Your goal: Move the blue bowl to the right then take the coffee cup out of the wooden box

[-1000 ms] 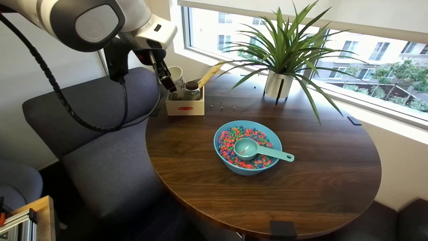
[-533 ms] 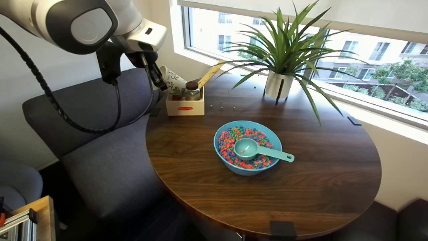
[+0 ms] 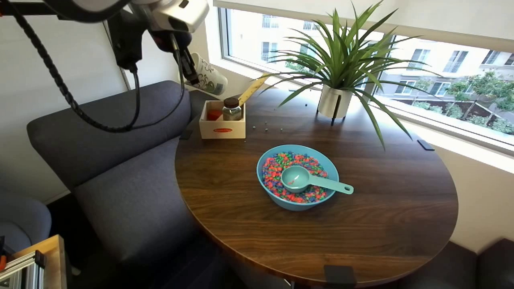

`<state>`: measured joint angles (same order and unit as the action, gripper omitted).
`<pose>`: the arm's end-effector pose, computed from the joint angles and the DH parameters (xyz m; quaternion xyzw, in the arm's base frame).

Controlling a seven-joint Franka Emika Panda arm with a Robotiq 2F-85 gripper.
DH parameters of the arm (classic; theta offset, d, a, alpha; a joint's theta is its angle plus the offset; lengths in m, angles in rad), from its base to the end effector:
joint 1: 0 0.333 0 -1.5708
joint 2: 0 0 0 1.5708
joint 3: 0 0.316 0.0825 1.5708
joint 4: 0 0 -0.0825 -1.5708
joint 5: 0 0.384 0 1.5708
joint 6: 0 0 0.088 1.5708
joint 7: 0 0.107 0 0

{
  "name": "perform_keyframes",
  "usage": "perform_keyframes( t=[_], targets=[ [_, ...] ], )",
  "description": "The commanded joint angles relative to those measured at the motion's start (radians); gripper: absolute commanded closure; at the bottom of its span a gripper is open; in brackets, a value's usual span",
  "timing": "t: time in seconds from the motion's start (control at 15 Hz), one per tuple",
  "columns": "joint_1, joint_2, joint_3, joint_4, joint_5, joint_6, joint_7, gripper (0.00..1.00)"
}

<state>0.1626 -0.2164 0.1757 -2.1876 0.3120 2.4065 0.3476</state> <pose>0.4921 0.1806 0.5241 -0.9665 0.0927 -0.1649 0.1735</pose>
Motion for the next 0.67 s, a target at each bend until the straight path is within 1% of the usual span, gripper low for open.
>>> perform_keyframes(
  t=[0.0,0.13,0.27,0.4,0.47,0.53,0.6],
  targets=[
    [-0.023,0.022,-0.083,0.174,0.072,-0.282,-0.069,0.99],
    [-0.095,0.068,-0.087,0.332,-0.108,-0.452,0.070,0.99],
    [-0.128,0.136,-0.086,0.453,-0.221,-0.530,0.125,0.99],
    [-0.143,0.214,-0.080,0.577,-0.315,-0.609,0.207,0.99],
    [-0.134,0.245,-0.087,0.625,-0.294,-0.675,0.187,0.99],
    [-0.133,0.143,-0.103,0.494,-0.261,-0.580,0.142,0.97],
    [-0.130,0.179,-0.105,0.541,-0.267,-0.616,0.150,0.97]
  ],
)
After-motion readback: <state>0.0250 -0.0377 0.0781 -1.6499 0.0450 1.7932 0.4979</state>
